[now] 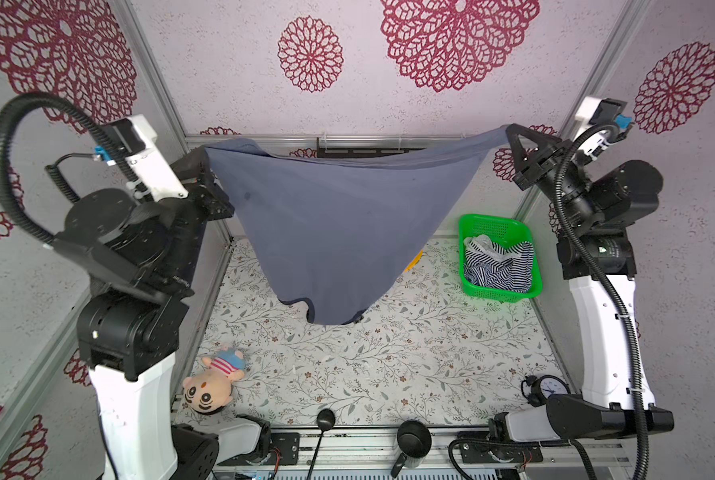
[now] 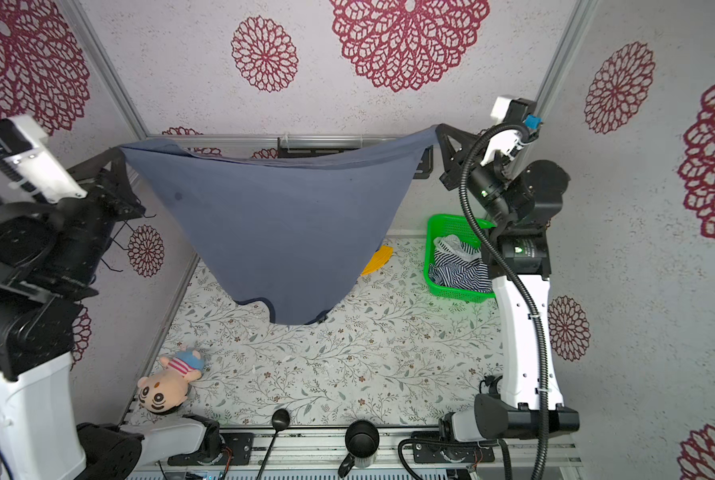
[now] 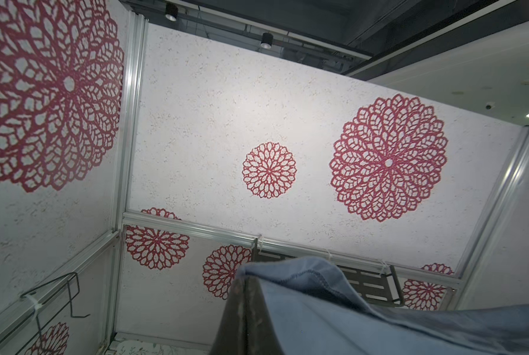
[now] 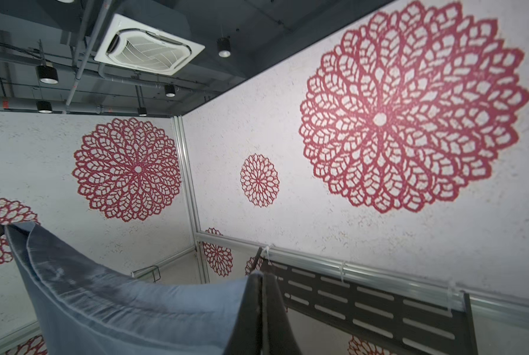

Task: Fold and stack tank tops
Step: Smooth out the tank top at the center of the table.

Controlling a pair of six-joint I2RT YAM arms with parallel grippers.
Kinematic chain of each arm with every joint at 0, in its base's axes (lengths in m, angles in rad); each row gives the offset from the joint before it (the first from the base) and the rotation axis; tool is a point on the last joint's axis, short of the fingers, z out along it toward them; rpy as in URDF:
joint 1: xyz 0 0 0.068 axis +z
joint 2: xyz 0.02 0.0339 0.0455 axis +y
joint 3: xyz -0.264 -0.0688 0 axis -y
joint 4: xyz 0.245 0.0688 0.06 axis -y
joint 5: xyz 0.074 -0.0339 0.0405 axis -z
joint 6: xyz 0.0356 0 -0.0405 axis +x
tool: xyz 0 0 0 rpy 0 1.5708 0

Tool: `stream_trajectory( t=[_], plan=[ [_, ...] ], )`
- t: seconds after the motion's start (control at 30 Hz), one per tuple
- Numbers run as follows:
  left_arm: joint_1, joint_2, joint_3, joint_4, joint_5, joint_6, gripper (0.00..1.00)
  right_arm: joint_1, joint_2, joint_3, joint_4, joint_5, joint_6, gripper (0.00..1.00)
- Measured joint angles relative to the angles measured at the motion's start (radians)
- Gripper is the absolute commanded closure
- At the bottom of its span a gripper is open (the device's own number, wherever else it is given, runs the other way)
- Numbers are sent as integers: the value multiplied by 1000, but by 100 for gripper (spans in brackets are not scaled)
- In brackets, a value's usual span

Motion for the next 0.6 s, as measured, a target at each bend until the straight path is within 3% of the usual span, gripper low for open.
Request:
stream_trajectory(
  t=[0.17, 0.37, 0.6],
  plan=[
    [0, -49, 18, -13, -5, 9, 100, -1, -1, 86, -76, -1, -10, 100],
    [10, 26, 56, -33, -60, 61, 100, 0, 117, 189, -174, -14, -8, 100],
    [148, 192, 16, -76, -19, 63, 100, 3, 372, 274, -219, -56, 36, 100]
  ],
)
